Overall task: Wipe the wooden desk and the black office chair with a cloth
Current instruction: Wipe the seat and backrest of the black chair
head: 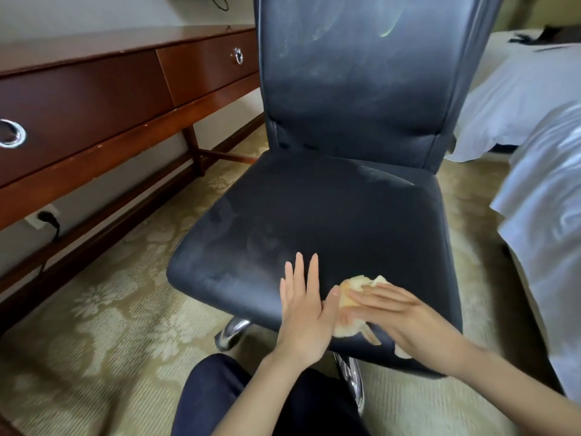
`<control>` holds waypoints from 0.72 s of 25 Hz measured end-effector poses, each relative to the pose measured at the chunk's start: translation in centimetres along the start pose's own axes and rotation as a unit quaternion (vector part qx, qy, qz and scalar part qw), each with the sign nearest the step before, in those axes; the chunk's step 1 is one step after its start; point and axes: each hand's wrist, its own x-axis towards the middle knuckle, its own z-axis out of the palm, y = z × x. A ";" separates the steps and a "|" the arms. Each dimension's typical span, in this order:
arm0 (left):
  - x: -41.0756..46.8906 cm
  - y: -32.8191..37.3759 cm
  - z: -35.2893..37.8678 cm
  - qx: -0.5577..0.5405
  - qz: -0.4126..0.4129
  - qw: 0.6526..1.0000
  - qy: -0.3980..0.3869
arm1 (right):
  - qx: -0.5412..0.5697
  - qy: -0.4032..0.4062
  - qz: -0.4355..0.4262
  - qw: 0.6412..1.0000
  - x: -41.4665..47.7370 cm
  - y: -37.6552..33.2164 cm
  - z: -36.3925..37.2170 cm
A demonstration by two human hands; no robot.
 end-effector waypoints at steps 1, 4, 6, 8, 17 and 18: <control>-0.2 -0.1 0.4 0.043 -0.003 0.999 -0.012 | 0.000 0.015 0.024 1.000 -1.1 0.6 -0.3; -0.3 -1.0 0.5 0.126 0.013 0.991 -0.034 | 0.020 0.050 0.098 0.994 -2.9 2.7 -1.7; -0.3 -1.1 0.5 0.124 0.012 0.992 -0.037 | 0.049 0.072 0.159 0.983 -3.2 4.3 -2.7; -0.4 -1.0 0.6 0.129 0.009 0.991 -0.032 | 0.035 0.135 0.227 0.964 -2.8 6.2 -3.0; 0.0 -2.4 0.0 0.094 0.008 0.994 -0.056 | 0.103 0.211 0.519 0.822 2.3 13.7 -2.1; 0.0 -2.7 -0.2 0.095 0.011 0.994 -0.057 | 0.093 0.208 0.519 0.824 2.4 13.4 -1.9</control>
